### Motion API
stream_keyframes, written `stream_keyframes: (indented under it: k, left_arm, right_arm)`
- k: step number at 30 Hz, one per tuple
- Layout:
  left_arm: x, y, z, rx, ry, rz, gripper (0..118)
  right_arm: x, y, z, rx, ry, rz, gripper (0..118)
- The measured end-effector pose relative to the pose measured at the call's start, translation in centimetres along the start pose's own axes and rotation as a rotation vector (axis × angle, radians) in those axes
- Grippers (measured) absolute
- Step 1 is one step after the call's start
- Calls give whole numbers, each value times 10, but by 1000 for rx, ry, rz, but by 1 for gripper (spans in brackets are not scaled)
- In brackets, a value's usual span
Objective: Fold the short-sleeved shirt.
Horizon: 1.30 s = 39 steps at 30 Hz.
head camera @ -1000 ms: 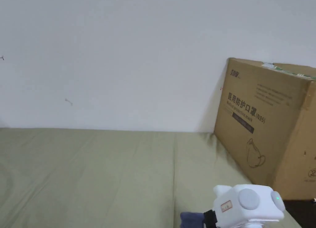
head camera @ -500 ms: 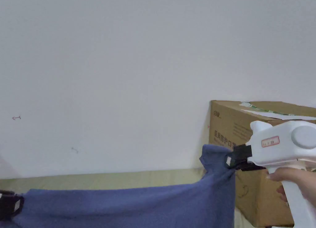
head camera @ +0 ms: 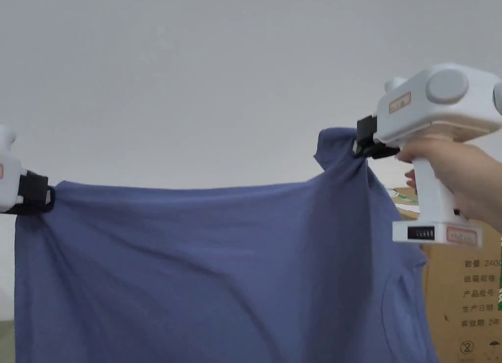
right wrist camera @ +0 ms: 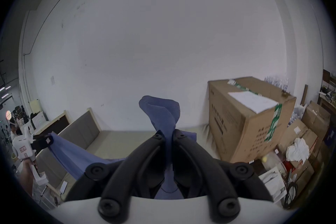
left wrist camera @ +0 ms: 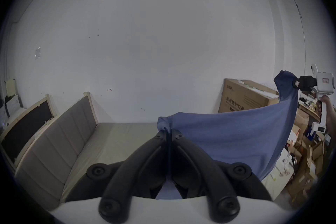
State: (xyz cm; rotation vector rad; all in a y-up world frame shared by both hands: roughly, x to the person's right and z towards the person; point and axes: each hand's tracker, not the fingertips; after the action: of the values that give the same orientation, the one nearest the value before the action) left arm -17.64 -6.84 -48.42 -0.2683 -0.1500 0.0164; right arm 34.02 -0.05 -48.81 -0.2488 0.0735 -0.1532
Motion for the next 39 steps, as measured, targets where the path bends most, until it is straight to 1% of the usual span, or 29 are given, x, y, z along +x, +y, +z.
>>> stream_keyframes:
  k: [4,6,8,10,12,15,18,21,22,23,24,25,26,27,28,30,31,32,34,35,39]
  left_arm:
    - [-5,10,-47,25,18,45,3]
    - [-6,11,-71,34,32,44,3]
    - [-9,13,-95,52,47,34,3]
    - [-11,13,-114,83,70,18,3]
    - [-10,9,-130,128,102,-1,3]
    - [-10,-4,-159,109,122,-9,3]
    - [-5,-41,-191,24,138,-32,3]
    - [4,-113,-221,-97,105,-52,3]
    - [7,-147,-231,-164,94,-30,3]
    - [9,-184,-237,-240,81,9,3]
    - [10,-218,-239,-282,72,63,3]
    - [13,-256,-237,-324,65,116,3]
    - [12,-291,-231,-354,16,157,3]
    - [12,-320,-226,-399,6,164,3]
    - [13,-352,-216,-462,14,147,3]
    - [8,-402,-196,-551,-23,109,3]
    - [3,-422,-178,-571,-38,115,3]
    - [-3,-439,-160,-592,-57,120,3]
    - [-9,-458,-119,-584,-56,137,3]
    - [-15,-465,-100,-589,-78,132,3]
    - [-25,-482,-25,-597,-109,116,3]
  right_arm:
    - [-12,22,-40,53,-49,26,6]
    - [-12,29,-66,75,-62,26,6]
    - [-17,31,-87,112,-95,51,6]
    - [-22,28,-102,145,-124,82,6]
    - [-27,22,-119,173,-135,96,6]
    - [-30,1,-146,176,-156,112,6]
    - [-22,-47,-181,85,-151,110,6]
    - [-11,-129,-215,-32,-152,90,6]
    - [-7,-168,-224,-111,-134,72,6]
    - [1,-210,-232,-180,-104,26,6]
    - [6,-247,-237,-257,-118,-7,6]
    - [15,-293,-239,-367,-95,-40,6]
    - [25,-333,-244,-433,-100,-77,6]
    - [32,-369,-236,-491,-129,-95,6]
    - [41,-406,-224,-547,-129,-108,6]
    - [56,-464,-187,-624,-119,-94,6]
    - [62,-485,-167,-655,-98,-69,6]
    - [69,-502,-143,-670,-78,-79,6]
    - [77,-523,-92,-689,-63,-120,6]
    - [83,-531,-67,-691,-54,-165,6]
    - [94,-551,21,-680,-56,-138,6]
